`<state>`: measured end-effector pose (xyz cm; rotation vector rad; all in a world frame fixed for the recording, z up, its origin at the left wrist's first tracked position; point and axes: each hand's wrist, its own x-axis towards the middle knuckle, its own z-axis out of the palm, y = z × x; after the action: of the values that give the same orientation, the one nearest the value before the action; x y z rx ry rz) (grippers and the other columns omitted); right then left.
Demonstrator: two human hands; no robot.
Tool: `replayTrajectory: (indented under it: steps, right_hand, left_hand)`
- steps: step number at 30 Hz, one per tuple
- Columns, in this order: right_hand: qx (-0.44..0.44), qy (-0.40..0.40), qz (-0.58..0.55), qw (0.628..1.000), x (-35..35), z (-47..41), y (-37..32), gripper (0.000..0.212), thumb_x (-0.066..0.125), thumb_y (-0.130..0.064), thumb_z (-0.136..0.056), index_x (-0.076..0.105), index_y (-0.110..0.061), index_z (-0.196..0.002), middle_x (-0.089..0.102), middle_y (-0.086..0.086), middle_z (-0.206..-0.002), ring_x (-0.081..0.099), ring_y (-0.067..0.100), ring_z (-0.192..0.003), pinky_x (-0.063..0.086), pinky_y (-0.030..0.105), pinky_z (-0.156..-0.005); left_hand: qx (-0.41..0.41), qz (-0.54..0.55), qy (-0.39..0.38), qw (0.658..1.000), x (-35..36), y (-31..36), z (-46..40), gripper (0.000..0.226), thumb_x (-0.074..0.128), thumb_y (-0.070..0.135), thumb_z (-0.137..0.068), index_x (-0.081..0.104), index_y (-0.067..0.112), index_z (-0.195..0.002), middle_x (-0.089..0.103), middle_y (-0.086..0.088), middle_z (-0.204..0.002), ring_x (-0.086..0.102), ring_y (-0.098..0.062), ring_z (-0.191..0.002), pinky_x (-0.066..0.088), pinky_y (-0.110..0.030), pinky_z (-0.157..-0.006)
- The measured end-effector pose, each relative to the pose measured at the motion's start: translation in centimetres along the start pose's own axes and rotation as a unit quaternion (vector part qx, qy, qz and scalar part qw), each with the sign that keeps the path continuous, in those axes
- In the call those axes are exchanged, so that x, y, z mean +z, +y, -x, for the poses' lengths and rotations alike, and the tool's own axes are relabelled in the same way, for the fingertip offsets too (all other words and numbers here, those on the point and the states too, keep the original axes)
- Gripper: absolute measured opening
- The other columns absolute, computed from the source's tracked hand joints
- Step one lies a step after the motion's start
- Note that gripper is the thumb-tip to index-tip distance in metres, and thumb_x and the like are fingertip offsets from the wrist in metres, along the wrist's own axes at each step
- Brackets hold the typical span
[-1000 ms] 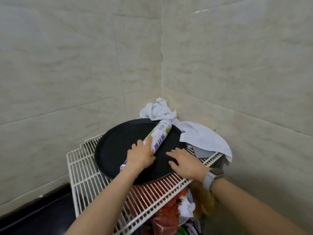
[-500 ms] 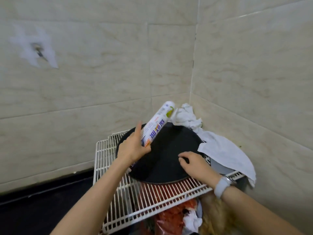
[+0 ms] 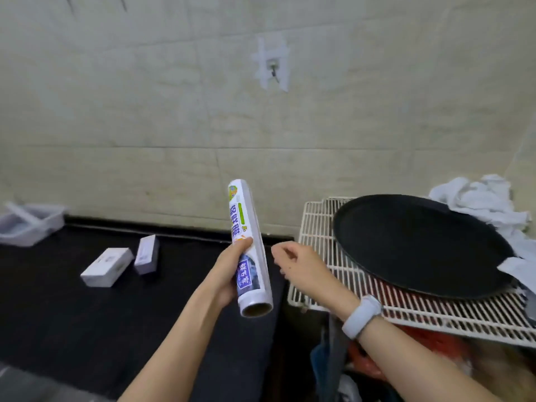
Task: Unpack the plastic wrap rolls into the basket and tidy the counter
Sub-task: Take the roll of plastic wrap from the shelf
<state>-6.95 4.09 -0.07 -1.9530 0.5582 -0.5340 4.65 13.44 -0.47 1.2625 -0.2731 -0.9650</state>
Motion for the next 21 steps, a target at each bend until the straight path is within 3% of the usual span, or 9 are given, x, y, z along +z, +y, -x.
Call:
replayTrajectory:
  steps: [3, 7, 9, 12, 15, 19, 21]
  right_hand:
    - [0.0, -0.115, 0.036, 0.993, 6.8, 0.2, -1.2, 0.031, 0.053, -0.044, -0.083, 0.065, -0.016, -0.079, 0.063, 0.0, -0.072, 0.05, -0.001, -0.055, 0.04, 0.011, -0.053]
    - [0.033, -0.228, 0.108, 0.967, 14.7, -0.7, -1.6, 0.036, 0.058, -0.048, -0.076, 0.054, -0.019, -0.096, 0.061, -0.007, -0.081, 0.055, 0.003, -0.064, 0.038, 0.014, -0.049]
    - [0.051, -0.249, 0.09, 0.963, 18.8, -1.6, -1.3, 0.035, 0.057, -0.043, -0.077, 0.049, -0.019, -0.102, 0.06, -0.012, -0.077, 0.055, -0.002, -0.063, 0.039, 0.009, -0.044]
    - [0.059, -0.248, 0.073, 0.964, 25.5, -3.5, -0.7, 0.035, 0.056, -0.037, -0.079, 0.048, -0.019, -0.108, 0.062, -0.005, -0.09, 0.057, 0.001, -0.071, 0.041, 0.009, -0.048]
    - [0.091, -0.216, 0.047, 0.971, 31.9, -5.6, 0.6, 0.034, 0.056, -0.034, -0.081, 0.05, -0.019, -0.111, 0.062, -0.007, -0.088, 0.058, 0.002, -0.072, 0.042, 0.007, -0.048]
    - [0.157, -0.13, 0.036, 0.978, 37.7, -7.9, 3.3, 0.034, 0.057, -0.031, -0.082, 0.048, -0.018, -0.113, 0.059, -0.002, -0.097, 0.056, 0.007, -0.075, 0.036, 0.009, -0.051]
    - [0.192, -0.088, 0.037, 0.977, 39.1, -9.2, 4.6, 0.033, 0.057, -0.031, -0.083, 0.047, -0.017, -0.111, 0.058, 0.0, -0.097, 0.054, 0.005, -0.072, 0.036, 0.007, -0.046]
  left_hand:
    - [0.02, 0.08, 0.021, 0.996, -6.0, -0.8, 1.2, 0.037, 0.049, 0.021, -0.092, 0.045, 0.003, -0.125, 0.052, -0.021, -0.105, 0.055, -0.031, -0.09, 0.047, -0.045, -0.087]
    - [0.007, 0.159, 0.04, 0.986, -13.8, -1.1, 2.6, 0.032, 0.047, 0.027, -0.094, 0.045, 0.007, -0.119, 0.056, -0.017, -0.1, 0.059, -0.029, -0.089, 0.05, -0.04, -0.078]
    - [0.0, 0.159, 0.067, 0.985, -17.8, -1.1, 2.7, 0.032, 0.044, 0.028, -0.095, 0.043, 0.006, -0.119, 0.057, -0.018, -0.104, 0.059, -0.029, -0.089, 0.049, -0.038, -0.075]
    - [-0.007, 0.064, 0.118, 0.991, -24.7, -1.2, 2.2, 0.041, 0.043, 0.027, -0.095, 0.044, 0.001, -0.127, 0.059, -0.021, -0.121, 0.059, -0.028, -0.097, 0.048, -0.03, -0.076]
    - [-0.034, -0.086, 0.154, 0.984, -31.9, -1.3, 1.2, 0.043, 0.047, 0.033, -0.093, 0.046, 0.013, -0.131, 0.056, -0.003, -0.131, 0.053, -0.014, -0.106, 0.038, -0.025, -0.083]
    - [-0.056, -0.255, 0.268, 0.927, -40.1, -2.5, -1.0, 0.045, 0.053, 0.027, -0.092, 0.046, 0.008, -0.132, 0.05, -0.009, -0.136, 0.05, -0.021, -0.12, 0.037, -0.03, -0.104]
    - [-0.082, -0.302, 0.268, 0.911, -42.4, -3.1, -2.4, 0.046, 0.053, 0.027, -0.091, 0.045, 0.007, -0.132, 0.048, -0.013, -0.138, 0.048, -0.027, -0.124, 0.038, -0.037, -0.106]
